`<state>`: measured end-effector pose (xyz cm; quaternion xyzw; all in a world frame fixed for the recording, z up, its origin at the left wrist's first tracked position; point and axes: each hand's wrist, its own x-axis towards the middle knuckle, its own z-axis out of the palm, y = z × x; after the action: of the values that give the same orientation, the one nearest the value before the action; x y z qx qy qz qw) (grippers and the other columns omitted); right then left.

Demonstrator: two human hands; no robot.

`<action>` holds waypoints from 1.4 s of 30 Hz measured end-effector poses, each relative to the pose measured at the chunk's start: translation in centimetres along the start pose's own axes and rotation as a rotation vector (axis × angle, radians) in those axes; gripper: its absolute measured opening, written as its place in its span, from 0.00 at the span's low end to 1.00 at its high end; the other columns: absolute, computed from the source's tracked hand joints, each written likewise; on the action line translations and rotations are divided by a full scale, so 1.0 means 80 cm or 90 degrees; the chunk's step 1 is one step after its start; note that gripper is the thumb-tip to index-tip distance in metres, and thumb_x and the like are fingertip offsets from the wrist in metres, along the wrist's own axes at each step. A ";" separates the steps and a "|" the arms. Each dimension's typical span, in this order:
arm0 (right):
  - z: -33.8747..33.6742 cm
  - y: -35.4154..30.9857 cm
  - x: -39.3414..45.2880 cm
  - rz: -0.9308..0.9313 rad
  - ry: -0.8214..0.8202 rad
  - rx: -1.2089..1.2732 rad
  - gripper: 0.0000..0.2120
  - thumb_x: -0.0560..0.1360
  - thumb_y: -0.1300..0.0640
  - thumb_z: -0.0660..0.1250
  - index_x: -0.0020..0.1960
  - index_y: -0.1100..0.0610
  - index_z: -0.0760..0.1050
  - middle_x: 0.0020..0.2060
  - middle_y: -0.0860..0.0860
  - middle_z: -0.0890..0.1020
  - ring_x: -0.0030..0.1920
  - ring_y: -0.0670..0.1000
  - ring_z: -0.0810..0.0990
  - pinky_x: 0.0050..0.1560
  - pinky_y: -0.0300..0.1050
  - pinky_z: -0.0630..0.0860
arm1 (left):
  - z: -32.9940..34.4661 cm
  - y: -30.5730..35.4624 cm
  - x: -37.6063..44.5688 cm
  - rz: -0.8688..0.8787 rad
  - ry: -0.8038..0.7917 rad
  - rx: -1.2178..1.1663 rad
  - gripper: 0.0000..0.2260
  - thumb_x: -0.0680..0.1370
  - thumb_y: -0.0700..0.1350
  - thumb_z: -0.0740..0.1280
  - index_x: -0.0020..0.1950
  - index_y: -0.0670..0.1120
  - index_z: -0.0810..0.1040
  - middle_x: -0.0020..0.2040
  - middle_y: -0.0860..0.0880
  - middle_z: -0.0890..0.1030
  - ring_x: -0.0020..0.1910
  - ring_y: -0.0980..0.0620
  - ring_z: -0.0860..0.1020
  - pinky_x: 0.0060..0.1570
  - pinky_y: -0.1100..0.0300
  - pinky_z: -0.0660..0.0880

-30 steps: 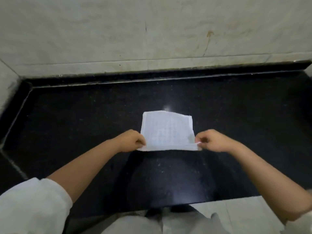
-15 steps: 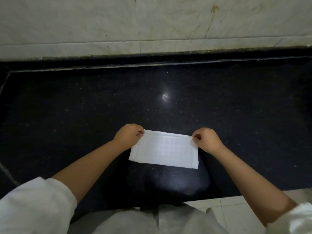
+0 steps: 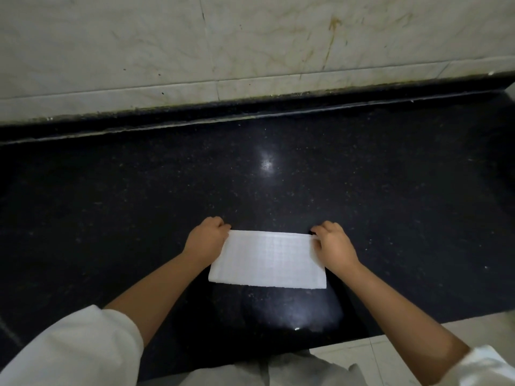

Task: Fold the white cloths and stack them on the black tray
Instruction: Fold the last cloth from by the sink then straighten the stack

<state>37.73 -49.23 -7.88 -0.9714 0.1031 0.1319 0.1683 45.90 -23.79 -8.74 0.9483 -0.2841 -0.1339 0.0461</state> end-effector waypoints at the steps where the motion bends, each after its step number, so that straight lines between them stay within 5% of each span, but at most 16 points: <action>1: 0.001 0.000 0.000 -0.005 -0.009 -0.014 0.15 0.77 0.66 0.56 0.61 0.63 0.74 0.56 0.59 0.75 0.58 0.57 0.71 0.54 0.45 0.70 | 0.004 -0.001 0.000 0.004 -0.007 0.029 0.17 0.50 0.40 0.83 0.35 0.42 0.83 0.32 0.47 0.80 0.29 0.51 0.79 0.20 0.65 0.73; 6: -0.011 -0.005 0.013 -0.038 -0.008 -0.038 0.13 0.76 0.66 0.57 0.56 0.65 0.76 0.55 0.59 0.76 0.56 0.58 0.72 0.53 0.46 0.70 | -0.008 0.002 0.006 0.041 0.000 0.108 0.20 0.39 0.40 0.82 0.23 0.45 0.77 0.26 0.48 0.76 0.23 0.53 0.75 0.16 0.70 0.65; 10: -0.057 -0.013 0.024 -0.110 0.149 0.039 0.09 0.70 0.69 0.60 0.45 0.68 0.78 0.43 0.64 0.80 0.46 0.63 0.77 0.48 0.48 0.72 | -0.058 -0.004 0.018 0.068 0.078 0.083 0.02 0.64 0.36 0.70 0.32 0.39 0.78 0.33 0.43 0.78 0.30 0.45 0.79 0.23 0.61 0.72; 12: -0.081 -0.016 0.020 -0.170 0.273 0.070 0.09 0.67 0.66 0.59 0.39 0.67 0.77 0.35 0.63 0.81 0.40 0.58 0.76 0.43 0.44 0.69 | -0.086 -0.011 0.013 0.107 0.170 0.069 0.10 0.67 0.40 0.60 0.30 0.40 0.78 0.29 0.43 0.78 0.25 0.45 0.77 0.22 0.60 0.72; 15: -0.084 -0.010 0.006 -0.228 0.343 0.076 0.11 0.67 0.62 0.57 0.38 0.65 0.77 0.35 0.60 0.81 0.40 0.53 0.73 0.43 0.40 0.66 | -0.092 -0.016 -0.006 0.200 0.262 0.074 0.12 0.70 0.40 0.59 0.32 0.39 0.79 0.30 0.43 0.80 0.27 0.46 0.77 0.24 0.59 0.74; 19: -0.030 0.004 -0.013 -0.209 0.269 -0.001 0.04 0.64 0.68 0.64 0.35 0.64 0.77 0.36 0.60 0.81 0.39 0.63 0.80 0.41 0.50 0.77 | -0.030 -0.012 -0.039 0.228 0.188 0.114 0.12 0.69 0.41 0.60 0.28 0.43 0.79 0.29 0.47 0.80 0.25 0.49 0.76 0.23 0.63 0.70; 22: 0.011 0.004 -0.025 -0.133 0.089 -0.065 0.12 0.52 0.71 0.75 0.33 0.62 0.79 0.38 0.61 0.83 0.42 0.66 0.82 0.34 0.58 0.79 | 0.014 -0.005 -0.054 0.209 0.068 0.104 0.07 0.66 0.44 0.68 0.28 0.46 0.79 0.27 0.50 0.78 0.24 0.51 0.76 0.23 0.67 0.70; 24: 0.016 0.003 -0.030 -0.127 0.104 -0.086 0.04 0.59 0.64 0.68 0.33 0.61 0.80 0.40 0.61 0.83 0.44 0.66 0.82 0.37 0.61 0.78 | 0.015 -0.004 -0.053 0.184 0.070 0.074 0.11 0.68 0.47 0.63 0.27 0.46 0.79 0.27 0.50 0.77 0.23 0.51 0.75 0.22 0.67 0.69; 25: 0.015 -0.001 -0.029 -0.115 0.122 -0.064 0.08 0.62 0.61 0.62 0.34 0.62 0.80 0.41 0.61 0.83 0.46 0.66 0.82 0.40 0.62 0.77 | 0.010 -0.005 -0.049 0.166 0.101 0.066 0.14 0.70 0.47 0.59 0.28 0.46 0.80 0.27 0.49 0.77 0.23 0.51 0.75 0.22 0.66 0.70; 27: 0.006 -0.015 -0.025 -0.003 0.162 0.007 0.12 0.69 0.60 0.61 0.44 0.64 0.80 0.46 0.62 0.82 0.51 0.65 0.79 0.49 0.59 0.74 | -0.003 -0.008 -0.039 0.112 0.166 0.056 0.15 0.71 0.47 0.58 0.35 0.43 0.82 0.31 0.46 0.80 0.27 0.48 0.78 0.26 0.63 0.74; 29: 0.002 -0.027 -0.019 0.149 0.124 0.007 0.14 0.74 0.58 0.63 0.56 0.65 0.75 0.54 0.62 0.78 0.57 0.63 0.73 0.55 0.55 0.69 | -0.009 -0.003 -0.031 0.014 0.154 -0.011 0.15 0.74 0.45 0.61 0.52 0.36 0.81 0.48 0.37 0.82 0.45 0.39 0.81 0.42 0.52 0.79; 31: 0.008 -0.034 -0.018 0.203 0.061 -0.018 0.16 0.75 0.56 0.61 0.58 0.65 0.72 0.58 0.61 0.75 0.59 0.61 0.71 0.57 0.53 0.69 | -0.006 0.007 -0.027 -0.112 0.014 -0.042 0.22 0.80 0.46 0.57 0.71 0.36 0.63 0.72 0.38 0.65 0.72 0.41 0.64 0.69 0.50 0.64; 32: 0.010 -0.036 -0.018 0.207 0.042 -0.027 0.15 0.76 0.56 0.60 0.57 0.65 0.72 0.58 0.61 0.74 0.59 0.61 0.71 0.57 0.52 0.69 | 0.000 0.012 -0.027 -0.145 -0.053 -0.037 0.25 0.82 0.49 0.53 0.75 0.39 0.54 0.77 0.41 0.54 0.76 0.45 0.53 0.74 0.52 0.53; 34: 0.015 -0.040 -0.016 0.219 0.023 -0.016 0.13 0.77 0.57 0.59 0.56 0.65 0.72 0.58 0.61 0.74 0.58 0.60 0.72 0.56 0.51 0.70 | 0.013 0.017 -0.027 -0.170 -0.119 -0.020 0.28 0.81 0.55 0.45 0.77 0.41 0.44 0.78 0.45 0.43 0.77 0.49 0.42 0.75 0.54 0.42; 37: 0.015 -0.040 -0.010 0.254 0.026 0.062 0.09 0.76 0.60 0.59 0.51 0.65 0.73 0.54 0.62 0.75 0.52 0.61 0.75 0.50 0.50 0.72 | 0.022 0.016 -0.024 -0.175 -0.123 -0.009 0.37 0.71 0.60 0.31 0.76 0.42 0.40 0.78 0.45 0.39 0.77 0.50 0.40 0.75 0.54 0.39; 42: -0.008 -0.053 -0.007 0.245 0.095 0.269 0.03 0.71 0.66 0.62 0.40 0.63 0.69 0.38 0.59 0.76 0.39 0.55 0.72 0.37 0.43 0.66 | 0.015 0.020 -0.018 -0.167 -0.120 -0.017 0.28 0.82 0.53 0.46 0.76 0.42 0.39 0.77 0.45 0.38 0.77 0.50 0.39 0.74 0.53 0.37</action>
<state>38.40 -45.46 -5.89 -0.8844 0.3228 0.0653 0.3309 43.56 -24.38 -9.30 0.9597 -0.1593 -0.2311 0.0138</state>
